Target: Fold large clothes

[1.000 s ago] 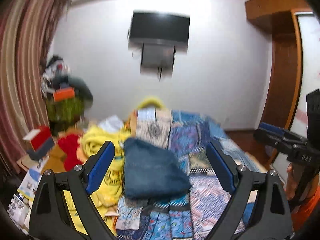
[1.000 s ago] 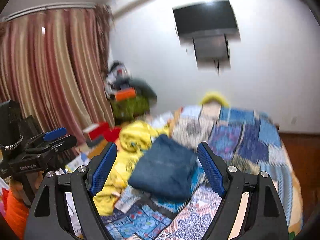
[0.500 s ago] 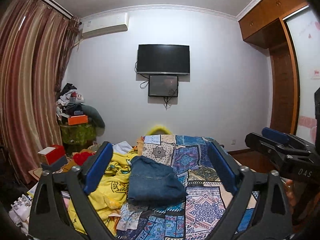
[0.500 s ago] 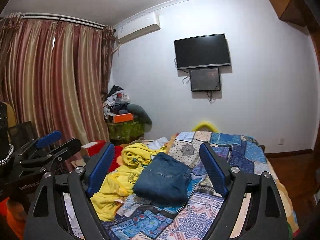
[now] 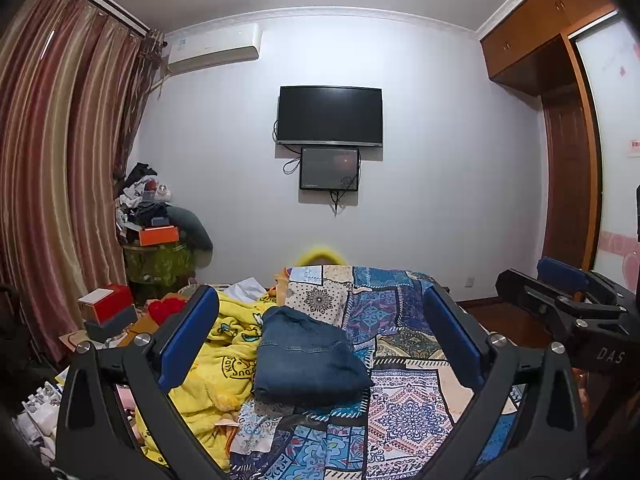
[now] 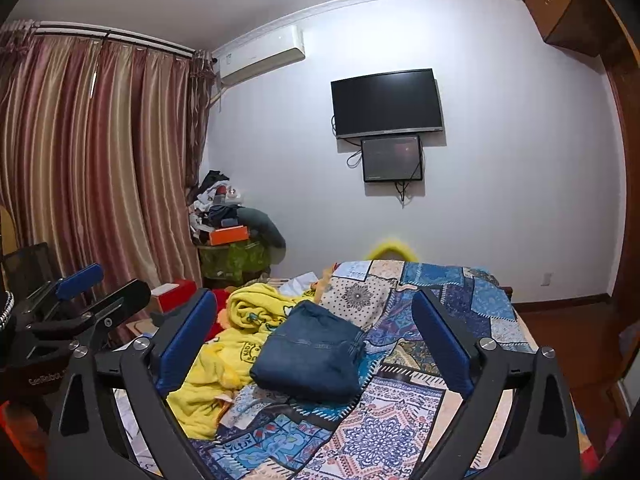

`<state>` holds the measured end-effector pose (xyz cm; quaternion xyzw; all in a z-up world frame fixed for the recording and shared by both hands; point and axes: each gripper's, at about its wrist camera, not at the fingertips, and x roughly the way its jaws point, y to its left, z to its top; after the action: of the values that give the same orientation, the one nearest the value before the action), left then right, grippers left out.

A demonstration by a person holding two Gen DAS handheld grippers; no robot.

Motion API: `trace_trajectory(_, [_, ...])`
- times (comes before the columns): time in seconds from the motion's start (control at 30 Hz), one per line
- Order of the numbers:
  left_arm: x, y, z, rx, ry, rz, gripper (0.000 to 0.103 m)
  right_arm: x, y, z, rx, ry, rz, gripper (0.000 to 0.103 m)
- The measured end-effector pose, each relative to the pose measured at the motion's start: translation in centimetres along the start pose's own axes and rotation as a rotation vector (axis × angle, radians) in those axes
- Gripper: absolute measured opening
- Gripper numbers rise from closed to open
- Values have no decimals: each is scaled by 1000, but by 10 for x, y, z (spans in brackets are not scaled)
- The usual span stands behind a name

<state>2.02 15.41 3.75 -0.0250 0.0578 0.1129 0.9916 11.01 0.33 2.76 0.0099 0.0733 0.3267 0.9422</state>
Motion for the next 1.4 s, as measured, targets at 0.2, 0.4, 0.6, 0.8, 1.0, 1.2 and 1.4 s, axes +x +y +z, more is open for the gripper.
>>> trace_trajectory(0.2, [2,0,-3,0,2,1,102,-3,-1,-1,-6,-18,-28,103])
trace_trajectory(0.4, [4,-2,-6,1,8,10,102,-4,-3,-1,-7,-8,-35,103])
trace_trajectory(0.6, [4,-3,-7,2,4,13,102,-7,-4,0,-2,-7,-41,103])
trace_trajectory(0.8, [7,-4,-8,5,7,15,102,-7,-7,-2,6,-1,-46,103])
trace_trajectory(1.0, [9,-6,-11,-2,18,4,102,-9,-8,-1,11,8,-50,103])
trace_trajectory(1.2, [11,-6,-11,-7,28,-10,102,-9,-9,1,19,8,-53,103])
trace_trajectory(1.4, [12,-6,-9,-14,35,-27,102,-9,-11,1,22,10,-60,103])
